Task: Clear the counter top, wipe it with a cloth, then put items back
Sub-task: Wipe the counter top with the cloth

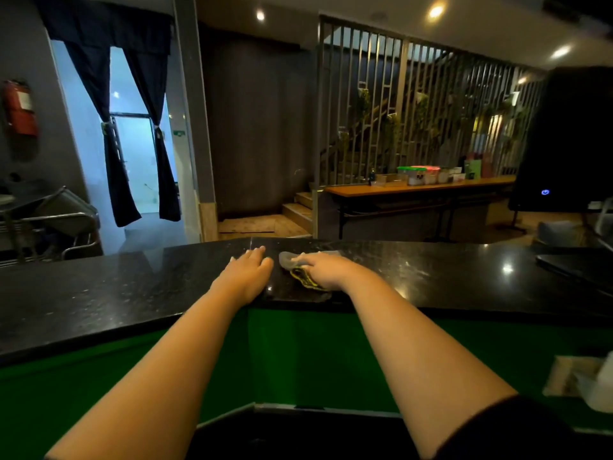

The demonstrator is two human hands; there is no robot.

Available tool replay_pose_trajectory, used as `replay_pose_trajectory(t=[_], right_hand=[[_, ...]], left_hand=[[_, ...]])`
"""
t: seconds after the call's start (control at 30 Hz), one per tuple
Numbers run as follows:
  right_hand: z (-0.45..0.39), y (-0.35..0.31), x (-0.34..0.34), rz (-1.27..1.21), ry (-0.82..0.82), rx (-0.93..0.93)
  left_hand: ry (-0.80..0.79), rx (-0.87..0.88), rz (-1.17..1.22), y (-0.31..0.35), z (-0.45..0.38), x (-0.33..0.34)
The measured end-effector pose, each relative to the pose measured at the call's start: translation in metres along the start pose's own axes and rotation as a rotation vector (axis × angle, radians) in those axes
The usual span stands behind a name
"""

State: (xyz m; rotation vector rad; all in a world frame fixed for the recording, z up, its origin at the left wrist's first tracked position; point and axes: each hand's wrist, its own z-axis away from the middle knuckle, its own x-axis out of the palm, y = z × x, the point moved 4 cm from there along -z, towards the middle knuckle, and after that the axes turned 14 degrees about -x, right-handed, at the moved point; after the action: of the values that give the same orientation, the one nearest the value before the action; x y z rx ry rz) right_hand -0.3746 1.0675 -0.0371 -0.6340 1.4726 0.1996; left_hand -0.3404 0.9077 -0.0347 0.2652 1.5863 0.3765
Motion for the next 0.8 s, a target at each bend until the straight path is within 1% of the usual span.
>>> replay_pose_trajectory(t=[0.13,0.23,0.3,0.4,0.5,0.53,0.57,0.6,0.63,0.67,0.7,0.73,0.77,0.8], right_hand=[[-0.041,-0.01,-0.004,0.05,-0.069,0.006],[-0.065,-0.007,-0.009,0.042,-0.122,0.017],[-0.075,-0.002,-0.013,0.033,-0.148,0.018],[-0.085,0.021,-0.023,0.049,-0.182,0.08],[-0.087,0.056,-0.028,0.086,-0.169,0.191],[-0.084,0.065,-0.03,0.132,-0.172,0.223],[-0.078,0.072,-0.031,0.087,-0.133,0.294],[-0.079,0.077,-0.032,0.154,-0.091,0.296],[-0.074,0.075,-0.035,0.25,-0.087,0.292],[-0.074,0.069,-0.033,0.271,-0.106,0.24],[-0.07,0.064,-0.027,0.157,-0.083,0.249],[-0.073,0.06,-0.029,-0.137,0.0,0.285],[-0.069,0.045,-0.022,0.06,-0.154,0.135],[-0.064,0.037,-0.019,-0.158,0.013,0.182]], left_hand=[[0.013,0.002,-0.101,-0.007,-0.02,0.017],[0.021,0.036,-0.233,-0.009,-0.03,0.021],[0.028,0.068,-0.283,-0.01,-0.032,0.024],[0.035,0.092,-0.303,-0.01,-0.03,0.024],[0.044,0.124,-0.333,-0.011,-0.03,0.024],[0.042,0.12,-0.319,-0.012,-0.031,0.024],[0.038,0.112,-0.304,-0.013,-0.031,0.024],[0.036,0.103,-0.295,-0.013,-0.032,0.024],[0.035,0.104,-0.294,-0.012,-0.033,0.025],[0.037,0.101,-0.285,-0.011,-0.032,0.024],[0.037,0.083,-0.26,-0.01,-0.031,0.023],[0.032,0.066,-0.229,-0.009,-0.029,0.022],[0.029,0.062,-0.223,-0.008,-0.027,0.02],[0.025,0.076,-0.256,-0.006,-0.023,0.018]])
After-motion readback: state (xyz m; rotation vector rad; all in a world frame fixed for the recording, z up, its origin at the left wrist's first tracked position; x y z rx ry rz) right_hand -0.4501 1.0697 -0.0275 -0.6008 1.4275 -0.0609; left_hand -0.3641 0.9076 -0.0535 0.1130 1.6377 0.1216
